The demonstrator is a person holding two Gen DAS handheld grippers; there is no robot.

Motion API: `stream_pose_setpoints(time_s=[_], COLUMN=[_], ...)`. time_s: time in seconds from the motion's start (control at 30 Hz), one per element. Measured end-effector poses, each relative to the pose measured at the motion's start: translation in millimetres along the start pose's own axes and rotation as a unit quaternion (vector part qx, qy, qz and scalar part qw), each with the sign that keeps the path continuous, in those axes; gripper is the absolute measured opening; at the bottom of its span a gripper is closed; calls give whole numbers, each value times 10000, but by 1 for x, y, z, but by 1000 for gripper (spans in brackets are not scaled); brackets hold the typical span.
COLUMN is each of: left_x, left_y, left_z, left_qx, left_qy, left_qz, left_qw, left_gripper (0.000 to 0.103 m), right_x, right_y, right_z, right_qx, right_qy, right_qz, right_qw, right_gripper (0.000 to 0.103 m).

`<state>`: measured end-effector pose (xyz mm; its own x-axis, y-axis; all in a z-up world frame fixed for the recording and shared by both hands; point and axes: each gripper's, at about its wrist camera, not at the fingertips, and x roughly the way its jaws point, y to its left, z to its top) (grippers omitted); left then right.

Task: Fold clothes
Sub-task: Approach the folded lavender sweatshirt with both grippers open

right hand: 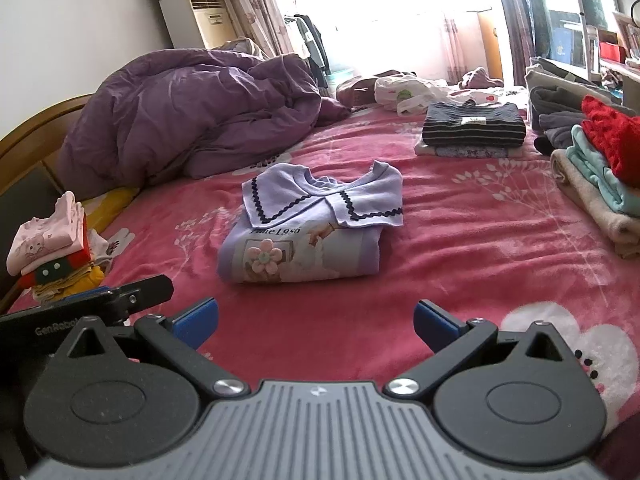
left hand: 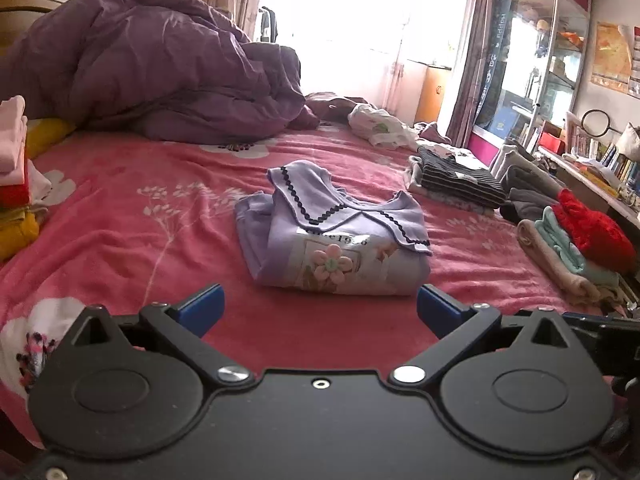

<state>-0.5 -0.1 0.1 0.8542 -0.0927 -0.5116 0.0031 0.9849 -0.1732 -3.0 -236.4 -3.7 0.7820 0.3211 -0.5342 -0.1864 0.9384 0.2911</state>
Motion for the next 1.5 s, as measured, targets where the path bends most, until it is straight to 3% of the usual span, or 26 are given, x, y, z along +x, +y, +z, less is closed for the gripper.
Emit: stream_pose_setpoints(time_s=[1.07,1.5], left_x=[-19,-19], left_y=[4,9], left_z=[5,1], left_qx=[-58,-162], left_qy=[-214,-407], left_qz=[116,164], left_qw=[9997,9989], left_gripper=[103,103], right_x=[-23,-5], right_y=[13,12], right_z=[8,9], right_qx=[-117,-87], right_qy=[-97,-34], right_qz=[-60,70], right_qw=[9999,9999], right_gripper=[103,103])
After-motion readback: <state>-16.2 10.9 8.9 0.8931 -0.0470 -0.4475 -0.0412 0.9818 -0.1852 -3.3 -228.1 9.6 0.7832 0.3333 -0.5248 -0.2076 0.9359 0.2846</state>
